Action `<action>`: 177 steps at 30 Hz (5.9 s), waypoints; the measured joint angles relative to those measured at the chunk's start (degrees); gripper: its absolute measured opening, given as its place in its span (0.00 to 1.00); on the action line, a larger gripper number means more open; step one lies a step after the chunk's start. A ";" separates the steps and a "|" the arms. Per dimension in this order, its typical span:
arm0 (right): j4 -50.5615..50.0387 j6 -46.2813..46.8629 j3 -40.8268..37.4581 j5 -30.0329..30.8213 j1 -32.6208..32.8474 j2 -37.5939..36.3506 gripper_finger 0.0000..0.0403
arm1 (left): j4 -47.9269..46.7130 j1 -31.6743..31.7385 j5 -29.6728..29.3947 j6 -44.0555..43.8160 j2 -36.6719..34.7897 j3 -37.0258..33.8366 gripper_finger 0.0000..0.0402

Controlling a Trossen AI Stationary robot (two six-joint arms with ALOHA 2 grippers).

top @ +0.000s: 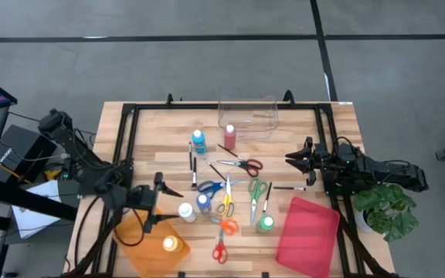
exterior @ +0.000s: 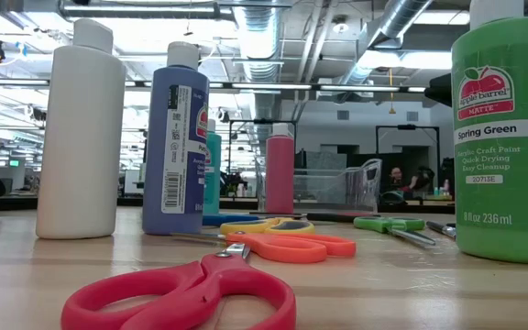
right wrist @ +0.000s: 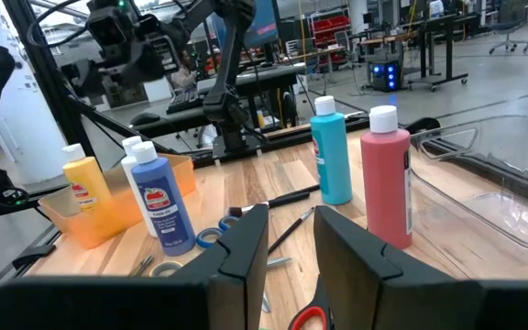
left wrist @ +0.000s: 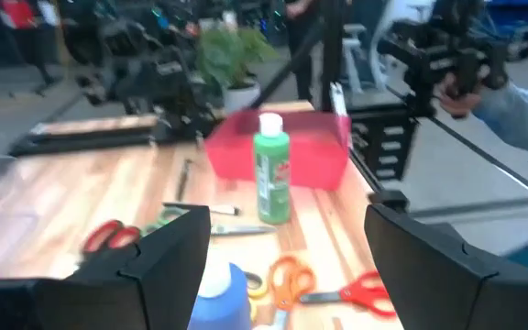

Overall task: Pick & Place Paint Supplies
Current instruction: Put the white paint bottle into the orange bin

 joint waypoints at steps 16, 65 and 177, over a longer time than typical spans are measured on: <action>-0.11 0.04 0.00 -0.01 0.00 -0.02 0.22 | -0.77 3.14 6.96 -1.90 6.22 -0.06 0.71; -0.17 0.04 0.00 -0.02 0.00 0.00 0.22 | 17.91 9.48 15.33 -4.55 6.46 -14.25 0.57; -0.15 0.20 0.00 -0.02 0.00 -0.01 0.22 | -10.10 -35.79 -23.48 -10.97 -6.11 8.41 0.31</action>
